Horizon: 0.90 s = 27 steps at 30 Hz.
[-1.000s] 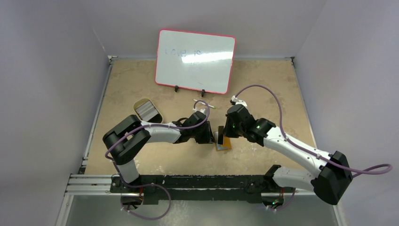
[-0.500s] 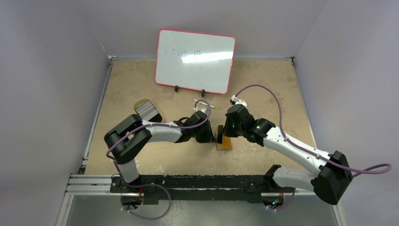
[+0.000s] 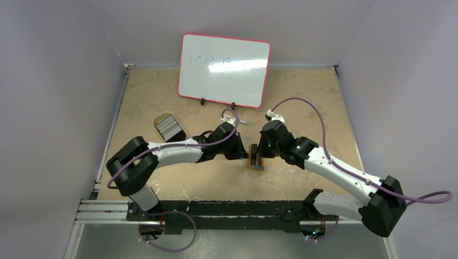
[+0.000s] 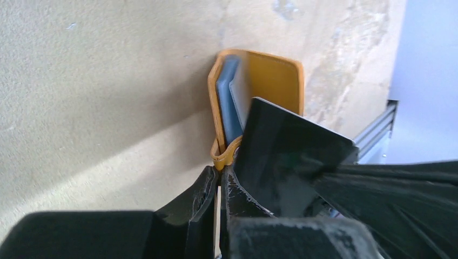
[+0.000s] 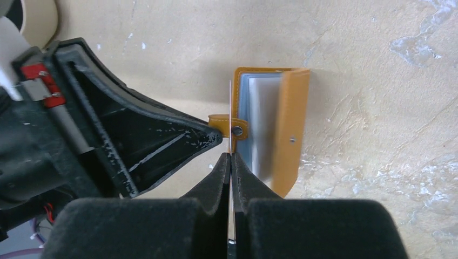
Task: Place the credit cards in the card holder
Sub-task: Insert the credit card into the card holder.
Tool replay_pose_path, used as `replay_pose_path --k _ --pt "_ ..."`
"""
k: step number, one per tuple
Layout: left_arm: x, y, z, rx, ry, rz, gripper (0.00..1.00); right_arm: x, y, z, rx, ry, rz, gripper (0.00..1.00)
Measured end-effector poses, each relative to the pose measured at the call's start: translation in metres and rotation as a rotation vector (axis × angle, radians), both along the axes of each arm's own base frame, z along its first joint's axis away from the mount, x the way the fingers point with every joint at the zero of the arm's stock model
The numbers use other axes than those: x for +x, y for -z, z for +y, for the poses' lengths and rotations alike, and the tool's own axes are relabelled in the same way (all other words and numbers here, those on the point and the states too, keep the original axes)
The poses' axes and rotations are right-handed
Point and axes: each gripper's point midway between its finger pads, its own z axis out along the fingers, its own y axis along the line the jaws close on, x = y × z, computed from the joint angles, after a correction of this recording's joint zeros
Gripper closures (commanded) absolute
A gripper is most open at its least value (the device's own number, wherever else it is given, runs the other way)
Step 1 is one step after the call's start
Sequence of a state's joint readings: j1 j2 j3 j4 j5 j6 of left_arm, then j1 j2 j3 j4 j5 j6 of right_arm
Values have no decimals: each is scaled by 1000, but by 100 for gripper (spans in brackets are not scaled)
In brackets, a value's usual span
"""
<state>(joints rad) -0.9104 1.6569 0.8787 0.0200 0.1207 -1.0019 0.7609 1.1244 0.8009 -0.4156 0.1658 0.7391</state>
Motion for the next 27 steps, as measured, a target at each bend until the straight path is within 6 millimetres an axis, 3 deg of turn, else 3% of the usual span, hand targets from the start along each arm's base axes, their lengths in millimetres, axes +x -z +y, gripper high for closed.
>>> replay_pose_path --k 4,9,16,27 --pt "0 -26 -2 -59 -10 -23 100 -1 -11 1 31 -8 -26 100" --pt "-1 -38 0 -81 -20 -33 100 -1 -21 4 64 -24 -51 100" --pt "-3 -33 6 -45 -22 -21 100 -5 -16 1 42 -33 -34 100" --pt "-1 -16 31 118 -27 -44 100 -8 -21 -3 30 -42 -34 100"
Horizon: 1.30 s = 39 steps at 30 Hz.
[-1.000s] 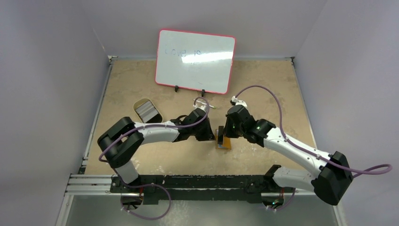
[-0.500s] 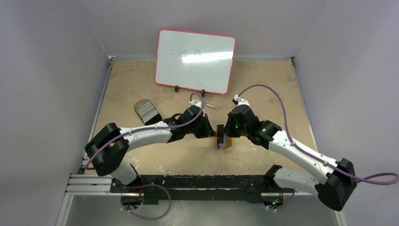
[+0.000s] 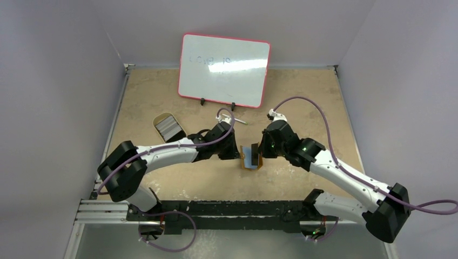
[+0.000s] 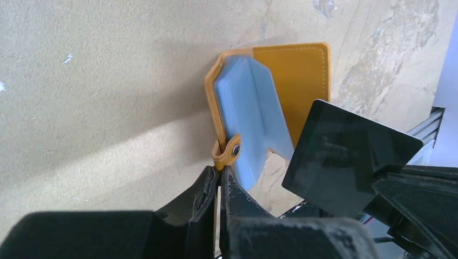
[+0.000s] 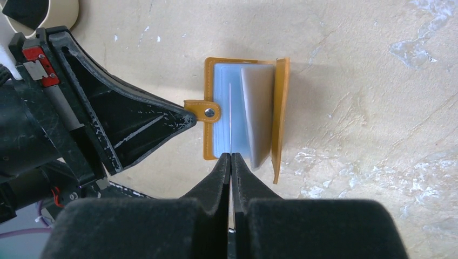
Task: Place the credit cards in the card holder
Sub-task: Insert the credit card into the card holder.
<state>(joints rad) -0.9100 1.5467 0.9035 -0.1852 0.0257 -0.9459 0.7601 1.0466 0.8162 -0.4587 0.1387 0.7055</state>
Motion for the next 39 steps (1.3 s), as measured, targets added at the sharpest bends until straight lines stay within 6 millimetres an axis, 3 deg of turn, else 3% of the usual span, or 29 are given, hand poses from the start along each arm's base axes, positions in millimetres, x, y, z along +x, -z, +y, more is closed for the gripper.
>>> replay_pose_path --k 8,15,22,26,29,39 --pt "-1 3 3 19 7 -1 100 2 7 1 -26 -11 11 100" --pt "-1 3 4 25 12 -3 100 14 30 1 -112 0 36 100" --pt "-1 18 21 133 29 -24 100 22 42 -12 -199 36 41 100" --pt "0 33 30 200 32 -17 100 31 41 -17 -156 63 20 100" --pt "-1 44 36 240 38 -10 100 32 53 -22 -122 66 29 100" --pt "0 55 52 325 37 -20 100 37 79 -21 70 44 20 100"
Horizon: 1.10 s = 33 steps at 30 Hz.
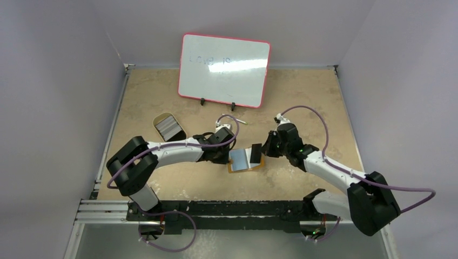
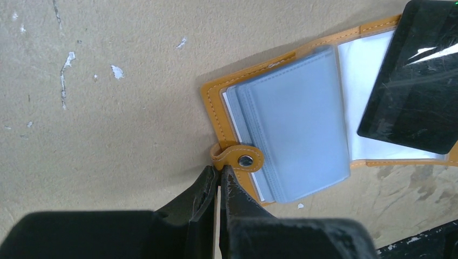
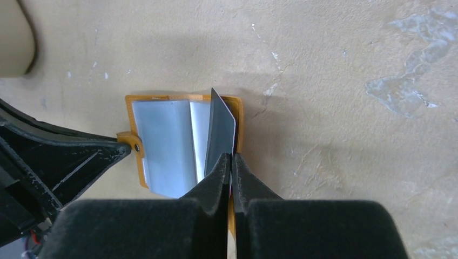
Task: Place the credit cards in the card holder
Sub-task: Insert the credit card into the card holder.
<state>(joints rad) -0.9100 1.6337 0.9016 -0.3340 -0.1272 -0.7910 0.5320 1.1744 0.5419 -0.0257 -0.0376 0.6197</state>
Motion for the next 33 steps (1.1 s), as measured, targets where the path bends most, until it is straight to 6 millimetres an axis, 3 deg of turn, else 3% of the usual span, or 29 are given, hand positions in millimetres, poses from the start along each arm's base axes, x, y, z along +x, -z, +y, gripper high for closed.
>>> replay_pose_path --k 6,13,21,33 --pt "0 3 3 18 -3 0 100 2 3 7 118 -33 -18 100" --pt "2 6 3 23 1 -8 100 -3 -7 27 211 -122 -33 100" --pt "3 7 5 31 -4 -14 100 0 -16 27 244 -129 -59 100" --pt "4 6 5 34 -8 -20 100 -5 -7 25 287 -113 -15 100"
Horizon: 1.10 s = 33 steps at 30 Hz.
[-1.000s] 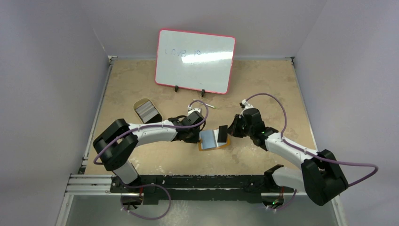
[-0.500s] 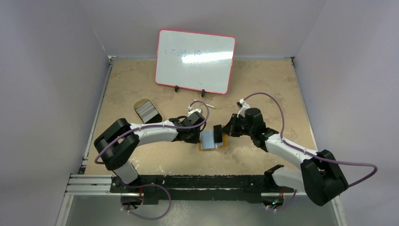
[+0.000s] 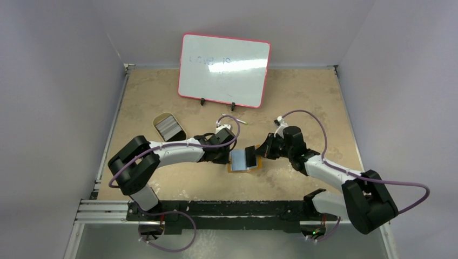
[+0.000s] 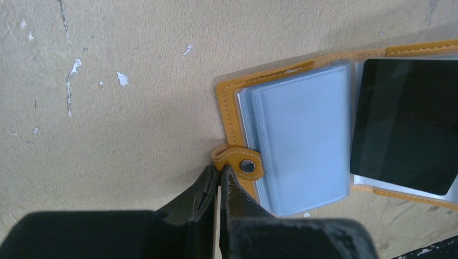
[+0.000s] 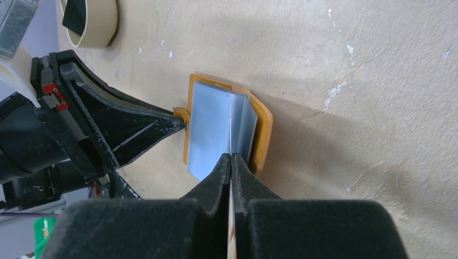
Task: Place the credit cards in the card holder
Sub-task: Insert the credit card into the card holder.
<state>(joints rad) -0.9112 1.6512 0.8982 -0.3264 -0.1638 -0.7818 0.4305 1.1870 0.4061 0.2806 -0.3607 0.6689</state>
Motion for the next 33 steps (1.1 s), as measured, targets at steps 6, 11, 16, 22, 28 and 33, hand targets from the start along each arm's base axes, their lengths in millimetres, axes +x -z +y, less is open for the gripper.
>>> replay_pose_path --k 6,11,16,22,28,33 --pt "1 0 0 2 -2 -3 100 -6 4 3 36 -7 28 100" --pt "1 0 1 2 -5 -4 100 -5 3 4 60 -2 32 100" --pt "1 1 1 -4 -14 -7 100 -4 2 4 69 7 37 100" --pt "1 1 1 -18 -27 -14 100 -5 0 4 80 15 37 100" --pt "1 1 1 -31 -41 -19 100 -6 -2 4 91 18 27 100" --pt "2 1 1 -39 -50 -21 100 -8 2 4 104 27 31 100"
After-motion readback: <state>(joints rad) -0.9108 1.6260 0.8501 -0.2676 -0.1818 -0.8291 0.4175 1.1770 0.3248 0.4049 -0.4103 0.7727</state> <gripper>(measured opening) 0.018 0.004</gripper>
